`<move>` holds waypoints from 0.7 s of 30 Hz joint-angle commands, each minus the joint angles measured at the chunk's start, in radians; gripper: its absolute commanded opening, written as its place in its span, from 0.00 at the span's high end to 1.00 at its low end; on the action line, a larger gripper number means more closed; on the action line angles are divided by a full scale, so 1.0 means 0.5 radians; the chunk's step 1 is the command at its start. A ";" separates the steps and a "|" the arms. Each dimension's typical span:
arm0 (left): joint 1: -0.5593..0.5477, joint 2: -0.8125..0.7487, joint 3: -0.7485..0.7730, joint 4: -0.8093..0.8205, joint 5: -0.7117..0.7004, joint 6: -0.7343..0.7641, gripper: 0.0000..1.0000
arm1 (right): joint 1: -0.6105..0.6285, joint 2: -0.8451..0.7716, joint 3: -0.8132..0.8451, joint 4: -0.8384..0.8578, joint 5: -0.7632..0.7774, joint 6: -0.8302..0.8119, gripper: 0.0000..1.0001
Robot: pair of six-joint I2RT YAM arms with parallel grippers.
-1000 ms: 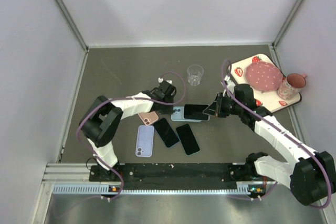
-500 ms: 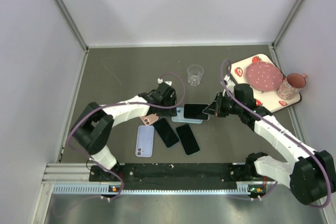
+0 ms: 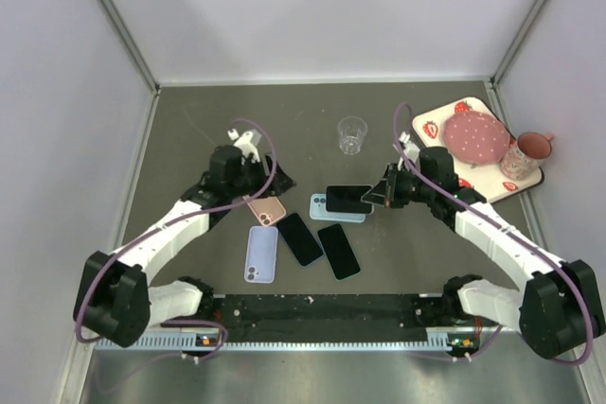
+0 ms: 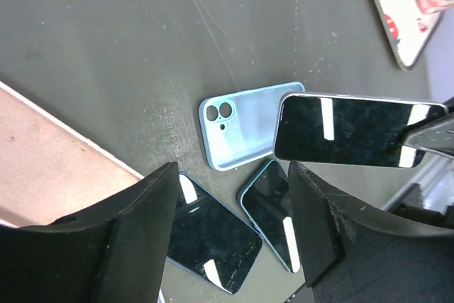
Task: Put the phone into the phone case
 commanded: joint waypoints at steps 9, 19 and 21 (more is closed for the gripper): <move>0.476 -0.028 -0.243 0.771 1.266 -0.164 0.36 | -0.013 0.028 0.068 0.313 -0.210 0.072 1.00; 0.467 0.040 -0.237 0.808 1.220 -0.194 0.37 | -0.017 0.163 0.040 0.503 -0.278 0.247 1.00; 0.464 0.052 -0.221 0.808 1.223 -0.197 0.37 | -0.017 0.212 0.043 0.534 -0.324 0.299 1.00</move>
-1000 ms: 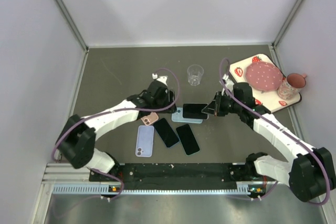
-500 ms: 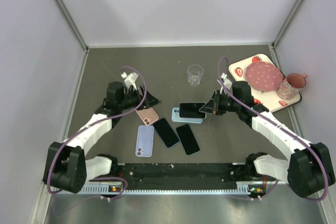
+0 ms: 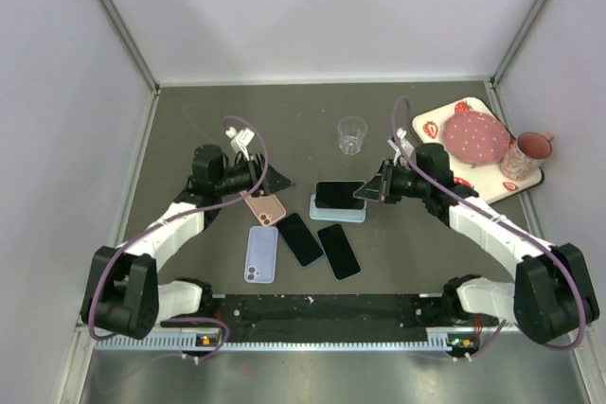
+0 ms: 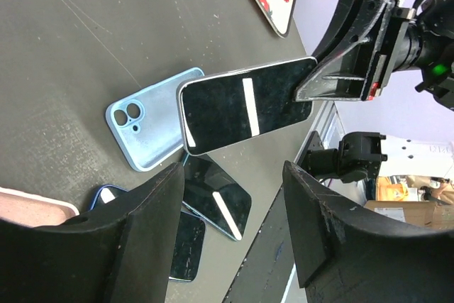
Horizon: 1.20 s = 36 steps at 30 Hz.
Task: Put the phone into the phone case
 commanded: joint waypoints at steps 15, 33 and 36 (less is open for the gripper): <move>-0.137 0.142 0.124 -0.004 -0.041 0.048 0.39 | -0.017 0.460 0.115 0.242 -0.201 0.152 1.00; -0.192 0.176 0.161 -0.124 -0.118 0.137 0.39 | -0.020 0.509 0.219 0.211 -0.180 0.134 1.00; -0.199 0.191 0.167 -0.127 -0.109 0.137 0.40 | -0.032 0.546 0.225 0.193 -0.161 0.113 1.00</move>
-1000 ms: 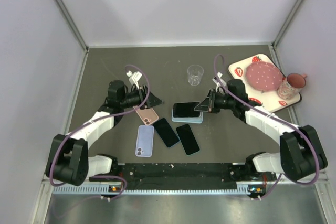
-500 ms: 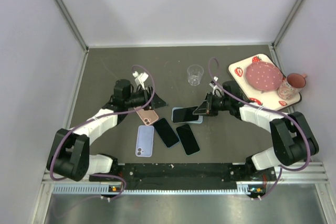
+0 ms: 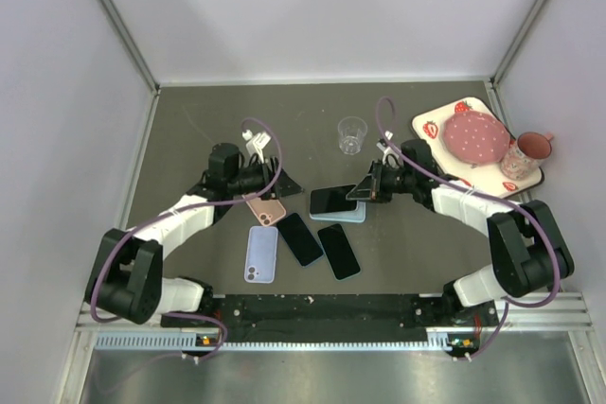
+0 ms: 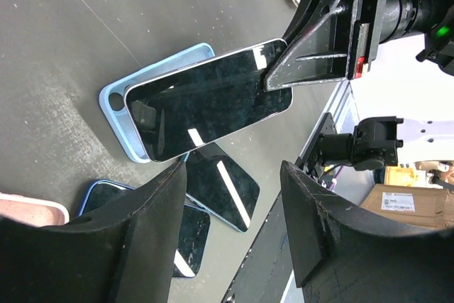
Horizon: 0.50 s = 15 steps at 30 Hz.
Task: Put the phone into the phone case
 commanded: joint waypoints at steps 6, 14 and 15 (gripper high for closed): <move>-0.026 0.041 0.072 0.003 -0.026 0.069 0.40 | -0.037 0.095 0.119 0.060 0.021 -0.085 1.00; -0.060 0.078 0.063 -0.028 -0.084 0.115 0.41 | -0.050 0.157 0.122 -0.017 -0.009 -0.002 1.00; -0.066 0.081 0.063 -0.034 -0.102 0.121 0.41 | -0.050 0.163 0.119 -0.026 -0.016 0.017 1.00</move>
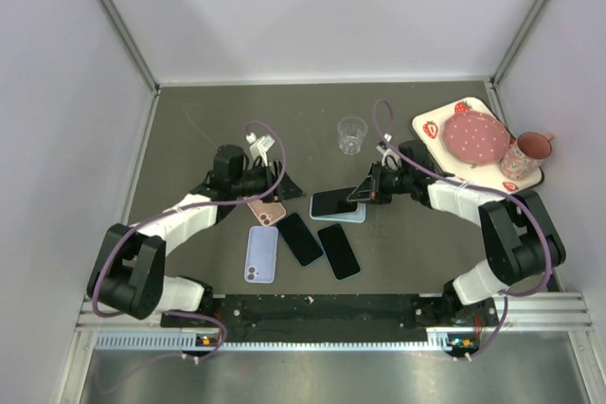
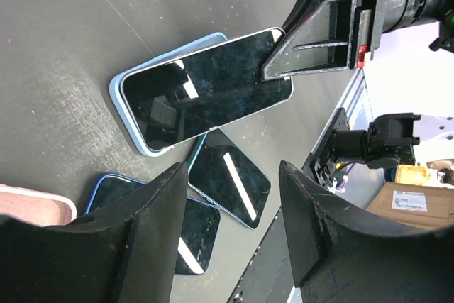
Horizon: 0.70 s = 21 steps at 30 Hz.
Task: Put the phone into the phone case
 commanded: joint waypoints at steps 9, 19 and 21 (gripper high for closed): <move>-0.150 0.153 0.139 -0.098 -0.299 0.167 0.43 | -0.034 0.066 0.108 -0.285 0.075 0.046 1.00; -0.233 0.324 0.225 -0.144 -0.480 0.237 0.45 | -0.095 0.207 0.037 -0.341 0.054 0.006 1.00; -0.242 0.385 0.219 -0.053 -0.441 0.231 0.45 | -0.107 0.217 0.031 -0.334 0.063 0.003 1.00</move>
